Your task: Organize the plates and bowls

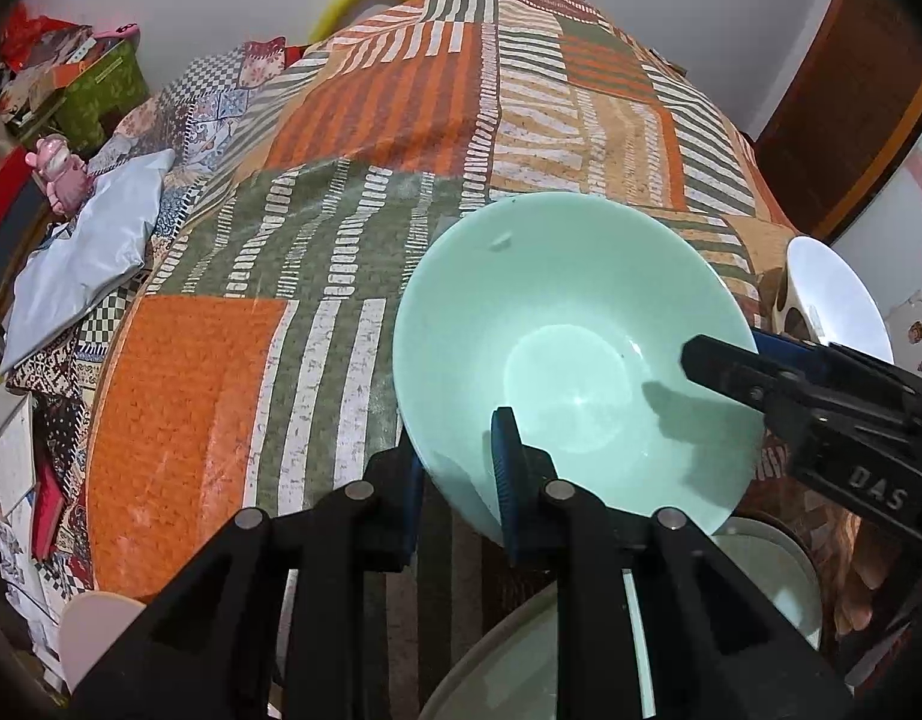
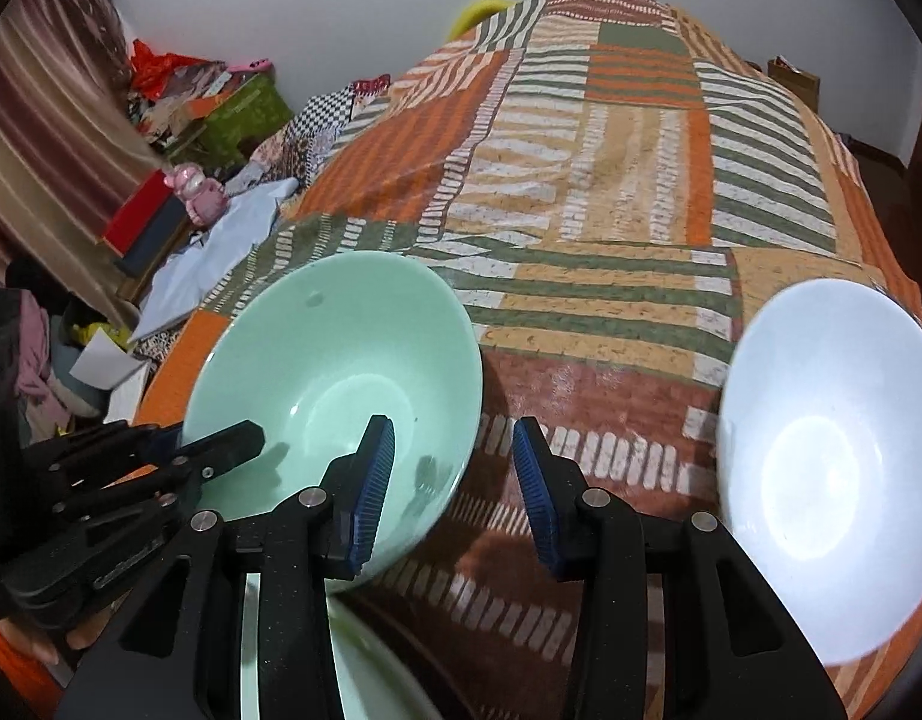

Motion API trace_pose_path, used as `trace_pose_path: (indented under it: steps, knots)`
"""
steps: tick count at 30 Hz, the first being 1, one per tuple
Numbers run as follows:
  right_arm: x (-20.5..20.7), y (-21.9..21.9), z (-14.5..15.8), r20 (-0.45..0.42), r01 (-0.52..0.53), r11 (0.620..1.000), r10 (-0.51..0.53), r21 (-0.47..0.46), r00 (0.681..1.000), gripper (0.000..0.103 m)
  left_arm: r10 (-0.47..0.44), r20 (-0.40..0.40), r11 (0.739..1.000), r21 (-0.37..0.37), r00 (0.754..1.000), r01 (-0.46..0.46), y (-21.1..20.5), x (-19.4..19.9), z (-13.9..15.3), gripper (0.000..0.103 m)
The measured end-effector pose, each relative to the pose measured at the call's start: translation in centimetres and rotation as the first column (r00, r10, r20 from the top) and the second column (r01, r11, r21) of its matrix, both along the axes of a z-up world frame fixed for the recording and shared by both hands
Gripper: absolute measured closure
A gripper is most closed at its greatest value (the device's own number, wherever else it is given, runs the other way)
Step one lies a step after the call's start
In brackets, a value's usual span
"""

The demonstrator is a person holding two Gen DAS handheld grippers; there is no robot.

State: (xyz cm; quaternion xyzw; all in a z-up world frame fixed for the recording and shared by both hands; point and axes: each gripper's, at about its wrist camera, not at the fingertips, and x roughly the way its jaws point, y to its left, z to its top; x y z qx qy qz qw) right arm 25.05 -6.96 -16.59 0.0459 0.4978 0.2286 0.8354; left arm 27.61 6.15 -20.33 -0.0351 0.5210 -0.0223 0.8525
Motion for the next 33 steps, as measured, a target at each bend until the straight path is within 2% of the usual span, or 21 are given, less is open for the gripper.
trace_pose_path:
  steps: [3,4,10,14,23,33]
  knots:
    - [0.0,0.6,-0.5,-0.020,-0.035,0.999,0.035,-0.005,0.999,0.082,-0.005,0.007,1.000,0.006,1.000,0.005,-0.1,0.1,0.0,0.082]
    - [0.0,0.7,-0.5,-0.017,-0.037,0.999,0.037,-0.015,0.999,0.083,-0.006,0.008,1.000,0.007,1.000,0.006,-0.1,0.1,0.0,0.082]
    - [-0.2,0.4,-0.2,-0.005,-0.025,0.999,0.025,-0.027,1.000,0.085,0.001,0.016,1.000,0.031,1.000,-0.002,-0.6,-0.2,0.2,0.082]
    - [-0.7,-0.1,0.4,0.006,-0.003,1.000,0.004,-0.015,1.000,0.085,-0.009,0.025,1.000,0.021,1.000,0.009,-0.8,-0.7,0.7,0.082]
    - [-2.5,-0.2,3.4,0.070,0.014,1.000,-0.014,-0.008,0.997,0.085,-0.016,0.089,1.000,0.003,0.996,0.015,-0.8,-2.7,3.8,0.082]
    - [-5.4,1.0,6.6,0.135,-0.006,1.000,0.007,-0.008,0.991,0.085,0.005,0.165,1.000,-0.019,0.986,-0.002,0.6,-6.7,7.5,0.082]
